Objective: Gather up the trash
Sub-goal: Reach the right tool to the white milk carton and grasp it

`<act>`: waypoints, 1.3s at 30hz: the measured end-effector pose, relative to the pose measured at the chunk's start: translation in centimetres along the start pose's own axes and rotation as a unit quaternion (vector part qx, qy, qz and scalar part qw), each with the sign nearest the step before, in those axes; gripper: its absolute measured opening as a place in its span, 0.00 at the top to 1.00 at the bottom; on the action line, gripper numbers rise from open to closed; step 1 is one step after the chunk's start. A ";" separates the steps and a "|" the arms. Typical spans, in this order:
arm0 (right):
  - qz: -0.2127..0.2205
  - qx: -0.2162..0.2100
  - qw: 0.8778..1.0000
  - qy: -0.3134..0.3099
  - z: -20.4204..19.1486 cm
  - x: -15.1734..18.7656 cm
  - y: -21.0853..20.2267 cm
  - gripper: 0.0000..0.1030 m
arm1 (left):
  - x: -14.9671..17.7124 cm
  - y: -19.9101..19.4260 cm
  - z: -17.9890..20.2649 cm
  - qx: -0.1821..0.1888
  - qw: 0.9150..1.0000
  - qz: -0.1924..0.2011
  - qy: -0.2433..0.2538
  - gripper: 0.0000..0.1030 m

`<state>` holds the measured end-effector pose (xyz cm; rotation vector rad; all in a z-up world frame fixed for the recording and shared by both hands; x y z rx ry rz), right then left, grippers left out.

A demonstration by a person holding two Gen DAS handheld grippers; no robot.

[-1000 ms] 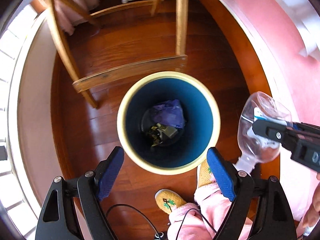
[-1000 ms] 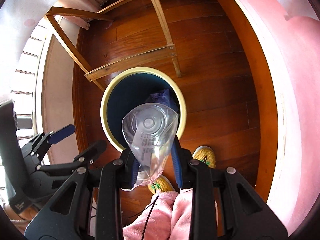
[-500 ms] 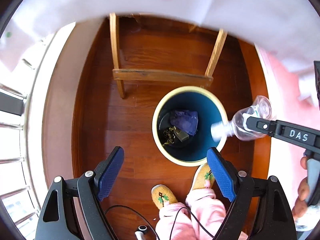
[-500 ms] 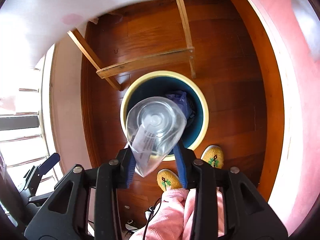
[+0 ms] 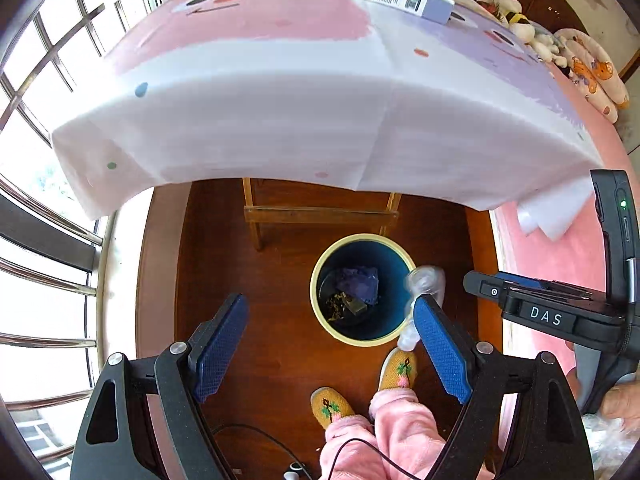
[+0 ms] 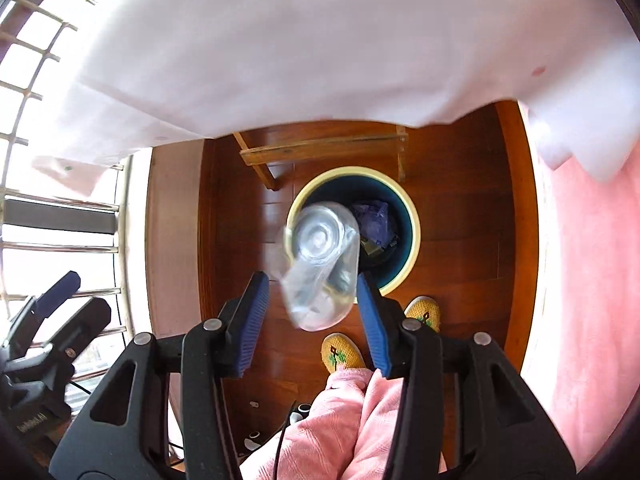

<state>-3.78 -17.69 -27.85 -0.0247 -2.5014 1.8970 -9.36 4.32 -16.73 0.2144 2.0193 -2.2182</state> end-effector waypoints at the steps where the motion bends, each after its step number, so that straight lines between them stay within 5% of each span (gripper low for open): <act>1: 0.007 0.001 1.000 0.000 -0.2 0.1 -0.8 0.55 | -0.1 -0.7 -0.1 0.001 1.000 0.003 0.000 0.17; 17: 0.045 0.007 0.999 -0.006 -3.0 -0.7 -6.5 0.55 | -1.8 -5.9 -0.8 0.010 1.000 0.026 -0.005 0.17; 30: 0.159 0.018 0.987 -0.024 -7.4 -3.2 -22.4 0.55 | -9.7 -18.7 1.1 0.030 0.992 0.117 0.041 0.17; 39: 0.207 0.015 0.976 -0.074 -10.0 -6.6 -28.0 0.55 | -15.4 -20.9 1.2 0.030 0.991 0.130 0.012 0.17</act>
Point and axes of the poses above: each gripper's, at about its wrist camera, not at the fingertips, and y roughly the way its jaws point, z to its right, x to its underside, the point moved 6 cm from there along y, roughly the way its jaws point, and after that the axes turned 7 degrees about -z, right-handed, at the moved point
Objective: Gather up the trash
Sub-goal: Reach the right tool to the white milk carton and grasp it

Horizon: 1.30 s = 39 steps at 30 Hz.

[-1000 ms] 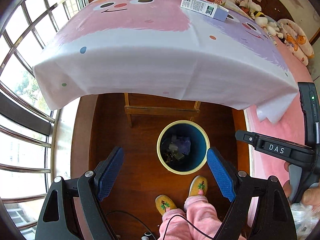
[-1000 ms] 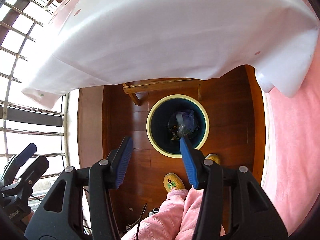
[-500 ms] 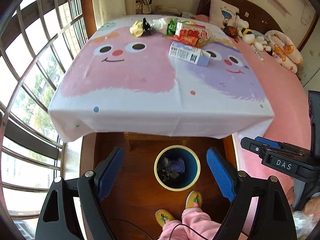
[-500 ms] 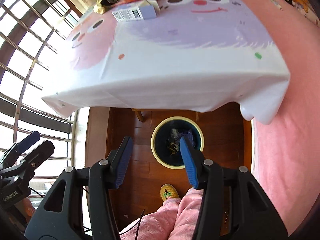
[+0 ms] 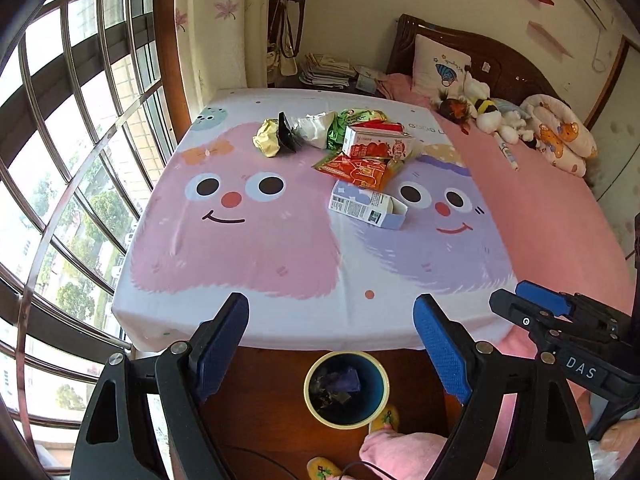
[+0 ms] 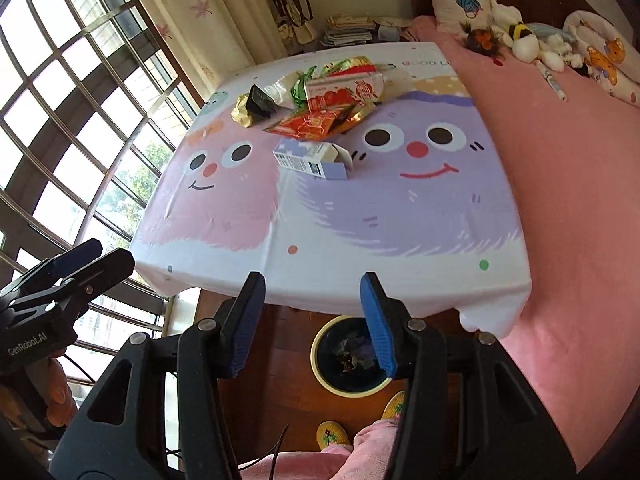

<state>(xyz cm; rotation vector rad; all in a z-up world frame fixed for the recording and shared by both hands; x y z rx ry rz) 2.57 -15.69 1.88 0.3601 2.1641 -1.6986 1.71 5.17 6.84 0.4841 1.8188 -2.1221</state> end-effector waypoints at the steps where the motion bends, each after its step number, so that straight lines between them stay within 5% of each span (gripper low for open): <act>1: 0.001 0.003 1.000 -0.011 -0.1 -0.8 0.1 0.55 | -0.5 0.4 0.0 -0.004 1.000 0.000 -0.001 0.17; 11: -0.044 -0.013 0.994 -0.104 1.7 -10.2 10.1 0.55 | -5.6 8.9 -1.2 -0.068 0.994 -0.039 -0.080 0.17; 19: -0.118 -0.046 0.970 -0.208 1.9 -16.6 20.1 0.55 | -9.0 14.8 -1.5 -0.115 0.978 -0.073 -0.157 0.17; 28: -0.158 -0.069 0.932 -0.318 -1.3 -17.4 26.4 0.56 | -10.1 18.1 -1.3 -0.120 0.968 -0.103 -0.197 0.17; 35: -0.172 -0.112 0.914 -0.351 -0.7 -15.8 25.9 0.65 | -13.4 19.2 -0.1 -0.114 0.975 -0.099 -0.166 0.17; 39: -0.181 -0.124 0.917 -0.334 2.2 -15.4 24.5 0.66 | -15.6 20.7 1.4 -0.105 0.980 -0.103 -0.133 0.17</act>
Point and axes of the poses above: each gripper's, at about its wrist camera, not at the fingertips, and y roughly the way its jaws point, z to its right, x to its underside, the point moved 6 cm from there along y, roughly the way its jaws point, and after that the axes turned 7 degrees about -z, right-handed, at the moved point
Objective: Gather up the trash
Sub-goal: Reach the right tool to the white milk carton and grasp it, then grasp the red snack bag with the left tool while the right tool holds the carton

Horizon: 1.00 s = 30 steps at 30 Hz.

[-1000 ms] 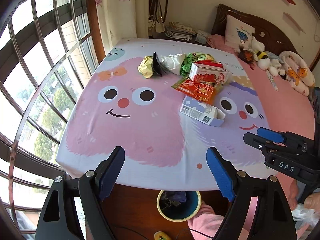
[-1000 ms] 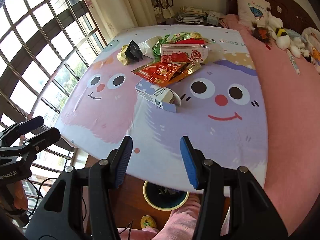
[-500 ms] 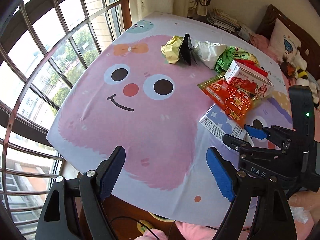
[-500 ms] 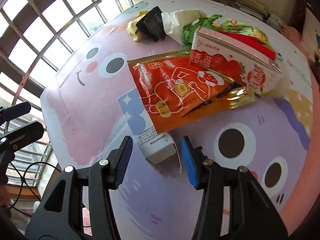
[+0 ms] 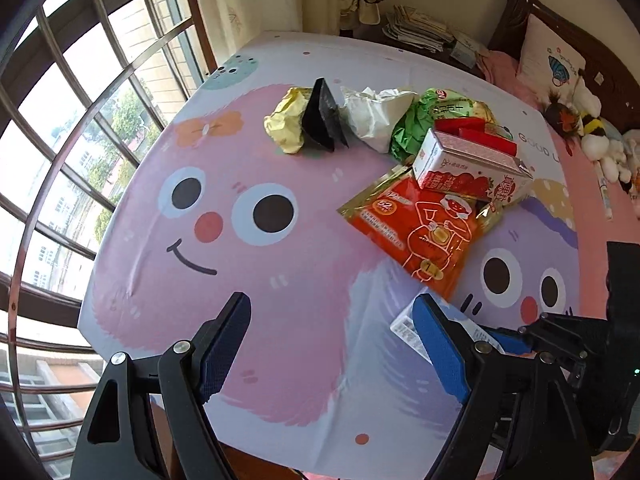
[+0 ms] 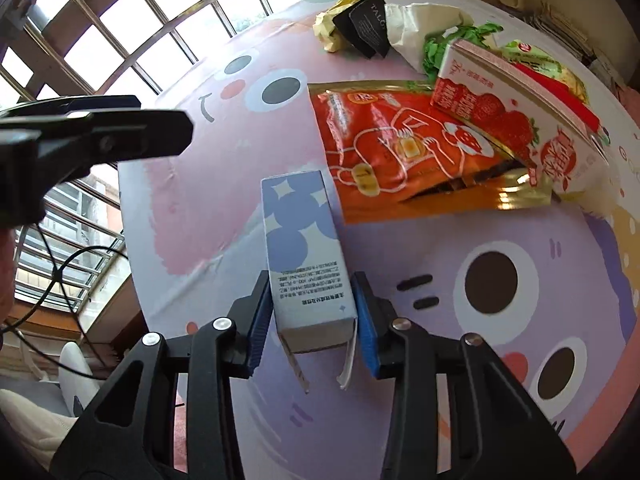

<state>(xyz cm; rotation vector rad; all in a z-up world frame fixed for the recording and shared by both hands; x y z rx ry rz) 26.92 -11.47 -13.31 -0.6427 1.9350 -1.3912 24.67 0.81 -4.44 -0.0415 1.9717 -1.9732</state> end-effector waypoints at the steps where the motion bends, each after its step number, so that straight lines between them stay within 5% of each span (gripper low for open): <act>1: -0.001 -0.004 1.000 0.011 0.7 0.5 -0.4 0.66 | -0.4 0.3 0.7 0.001 1.000 -0.001 0.009 0.17; 8: 0.007 0.009 0.994 0.107 7.4 4.7 -3.3 0.66 | -2.9 2.9 5.8 0.009 0.997 -0.020 0.079 0.17; 16: 0.054 0.033 0.974 0.219 14.4 5.0 -5.2 0.66 | -4.0 7.4 10.9 -0.016 0.986 -0.051 0.158 0.17; 24: 0.070 0.021 0.970 0.230 14.7 3.0 -5.0 0.66 | -4.8 11.1 13.6 -0.097 0.967 -0.062 0.227 0.17; 30: 0.069 0.015 0.969 0.236 15.2 3.5 -4.6 0.66 | -6.5 12.1 13.7 -0.102 0.965 -0.063 0.232 0.22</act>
Point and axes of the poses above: each gripper's, at about its wrist camera, not at the fingertips, and y roughly the way its jaws point, z to its right, x to its underside, the point moved 6 cm from there along y, roughly the way its jaws point, and after that the axes turned 7 degrees about -z, right-handed, at the moved point
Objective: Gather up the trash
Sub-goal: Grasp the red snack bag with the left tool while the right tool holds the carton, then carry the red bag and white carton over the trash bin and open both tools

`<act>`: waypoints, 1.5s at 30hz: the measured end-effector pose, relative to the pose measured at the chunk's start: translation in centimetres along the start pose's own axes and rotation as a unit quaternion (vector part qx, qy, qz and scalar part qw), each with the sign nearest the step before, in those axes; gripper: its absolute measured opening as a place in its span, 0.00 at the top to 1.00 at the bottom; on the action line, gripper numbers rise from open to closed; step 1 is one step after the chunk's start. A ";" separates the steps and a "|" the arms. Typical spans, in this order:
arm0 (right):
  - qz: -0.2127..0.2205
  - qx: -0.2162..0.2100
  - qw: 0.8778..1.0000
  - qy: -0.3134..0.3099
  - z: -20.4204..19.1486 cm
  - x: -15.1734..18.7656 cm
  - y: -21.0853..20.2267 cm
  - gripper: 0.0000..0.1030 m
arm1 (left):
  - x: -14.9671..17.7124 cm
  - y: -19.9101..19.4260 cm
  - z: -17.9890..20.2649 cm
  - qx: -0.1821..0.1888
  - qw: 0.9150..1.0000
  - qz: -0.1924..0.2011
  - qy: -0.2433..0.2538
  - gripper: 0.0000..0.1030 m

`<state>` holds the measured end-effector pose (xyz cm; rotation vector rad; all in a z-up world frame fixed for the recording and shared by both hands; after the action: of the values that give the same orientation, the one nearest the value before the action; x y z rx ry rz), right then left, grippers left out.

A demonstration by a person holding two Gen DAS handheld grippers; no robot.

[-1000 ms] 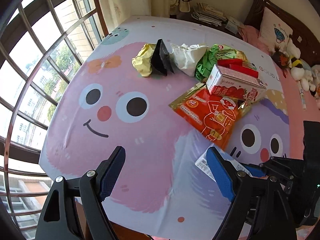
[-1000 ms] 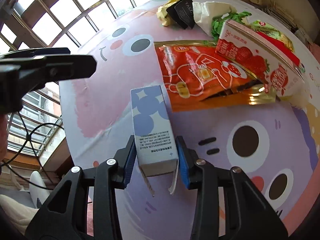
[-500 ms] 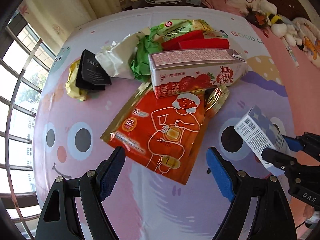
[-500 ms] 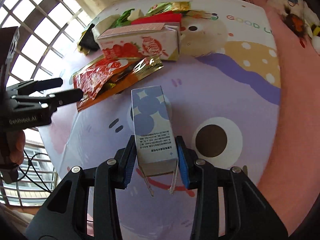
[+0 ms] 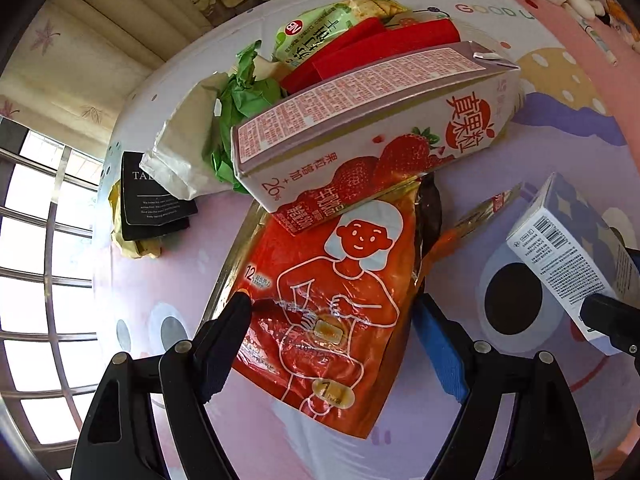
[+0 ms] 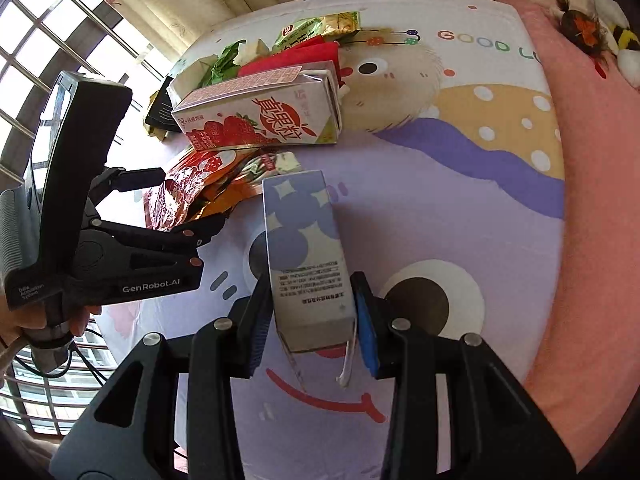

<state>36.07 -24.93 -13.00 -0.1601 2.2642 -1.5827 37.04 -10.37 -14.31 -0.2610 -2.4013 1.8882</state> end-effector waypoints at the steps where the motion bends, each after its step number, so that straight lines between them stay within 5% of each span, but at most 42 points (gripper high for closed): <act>1: 0.000 -0.001 1.000 0.000 0.1 -0.1 0.1 0.66 | -0.2 0.0 -0.1 0.010 1.000 0.001 -0.003 0.26; 6: 0.000 -0.008 1.000 0.006 0.4 -0.1 0.2 0.66 | -0.7 0.0 -0.9 0.065 0.998 -0.004 -0.018 0.49; 8: 0.000 -0.009 1.000 0.009 0.5 -0.1 0.2 0.66 | -0.8 0.1 -1.1 0.089 0.996 -0.007 -0.023 0.73; 13: 0.003 -0.014 1.000 0.017 0.6 0.3 0.0 0.66 | -0.6 -0.6 -2.2 0.097 0.995 -0.003 -0.035 0.97; 21: 0.013 -0.021 0.999 0.025 0.0 1.3 -1.2 0.66 | 3.4 -4.5 -3.7 0.123 0.991 0.015 -0.053 0.99; 33: 0.042 -0.021 0.999 0.022 -4.8 4.7 -4.6 0.66 | 15.2 -10.4 -4.8 0.154 0.985 0.052 -0.051 0.99; 45: 0.110 0.016 0.989 0.101 -14.8 16.9 -8.5 0.66 | 30.4 -14.2 -6.1 0.201 0.971 0.120 0.052 0.99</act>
<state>14.06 -20.09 -4.68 0.2621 2.3099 -1.5755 6.94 -2.35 -0.48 -0.6233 -1.9342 2.3422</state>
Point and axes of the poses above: each gripper's, at about its wrist camera, not at the fingertips, and y roughly the way its jaws point, z to its right, x to its underside, the point moved 6 cm from there along y, roughly the way its jaws point, and after that the axes turned 7 degrees about -z, right-handed, at the moved point
